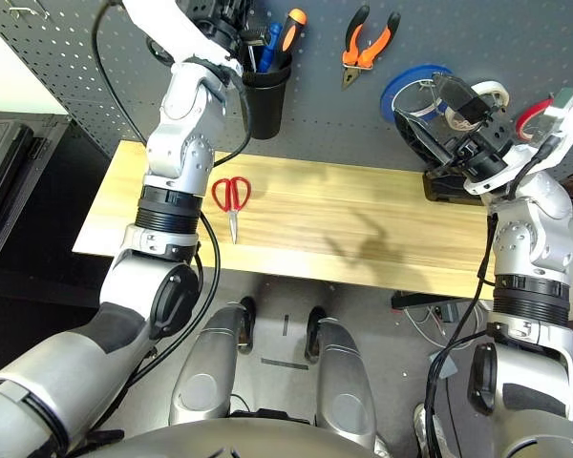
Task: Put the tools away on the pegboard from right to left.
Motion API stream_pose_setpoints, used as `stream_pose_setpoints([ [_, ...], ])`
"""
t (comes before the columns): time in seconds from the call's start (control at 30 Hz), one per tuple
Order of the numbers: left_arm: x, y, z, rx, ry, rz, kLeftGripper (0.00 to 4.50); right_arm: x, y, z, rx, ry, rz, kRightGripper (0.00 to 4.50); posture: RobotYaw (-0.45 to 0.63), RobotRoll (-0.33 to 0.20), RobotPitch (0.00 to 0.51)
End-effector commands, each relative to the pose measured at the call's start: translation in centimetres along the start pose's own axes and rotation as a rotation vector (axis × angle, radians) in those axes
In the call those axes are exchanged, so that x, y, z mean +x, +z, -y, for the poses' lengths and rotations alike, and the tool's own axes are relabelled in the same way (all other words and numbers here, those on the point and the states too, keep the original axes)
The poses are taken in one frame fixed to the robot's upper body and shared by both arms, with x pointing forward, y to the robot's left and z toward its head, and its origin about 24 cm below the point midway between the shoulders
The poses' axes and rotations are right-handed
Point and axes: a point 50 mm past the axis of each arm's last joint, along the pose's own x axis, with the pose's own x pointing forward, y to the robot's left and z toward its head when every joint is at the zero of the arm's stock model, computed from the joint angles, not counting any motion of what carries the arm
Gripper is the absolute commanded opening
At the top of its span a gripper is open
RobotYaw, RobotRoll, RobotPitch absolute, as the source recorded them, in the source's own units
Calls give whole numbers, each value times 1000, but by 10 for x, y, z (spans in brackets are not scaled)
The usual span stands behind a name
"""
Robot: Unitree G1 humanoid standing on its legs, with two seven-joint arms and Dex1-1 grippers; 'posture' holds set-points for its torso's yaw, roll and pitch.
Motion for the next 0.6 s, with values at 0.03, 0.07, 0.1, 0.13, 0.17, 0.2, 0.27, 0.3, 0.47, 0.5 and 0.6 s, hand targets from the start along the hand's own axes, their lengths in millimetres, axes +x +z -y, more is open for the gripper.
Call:
stream_pose_setpoints([
  [0.03, -2, 1, 4, 15, -27, 9, 3423, -2, -5, -2, -4, 2, -14, 4500, 129, 0, 221],
  [0.07, -2, 2, 4, 16, -28, 11, 3783, -2, -6, -3, -1, 5, -16, 4500, 139, 0, 222],
  [0.1, -2, 3, 4, 18, -30, 14, 4167, -2, -7, -4, 1, 8, -16, 4500, 139, 0, 222],
  [0.13, -3, 4, 5, 21, -33, 17, 4460, -1, -8, -4, 3, 8, -15, 4500, 143, 0, 223],
  [0.17, -3, 5, 5, 25, -37, 21, 4460, 0, -8, -5, 5, 10, -14, 4500, 143, 0, 223],
  [0.2, -3, 7, 5, 31, -39, 26, 4460, 2, -9, -5, 7, 11, -13, 4500, 150, 0, 222],
  [0.27, -5, 12, 5, 49, -47, 40, 4460, 3, -11, -7, 13, 15, -13, 4500, 156, 0, 224],
  [0.3, -6, 16, 4, 60, -51, 47, 4460, 3, -12, -7, 17, 19, -14, 4500, 156, 0, 224],
  [0.47, -21, 32, -1, 122, -92, 59, 4460, 3, -19, -14, 49, 50, -27, 4500, 174, 0, 232],
  [0.5, -27, 34, -3, 136, -106, 50, 4460, 3, -21, -16, 58, 59, -34, 4500, 174, 0, 232],
  [0.6, -52, 32, -8, 192, -158, -17, 4460, -2, -29, -24, 87, 91, -66, 4500, 192, 0, 245],
])
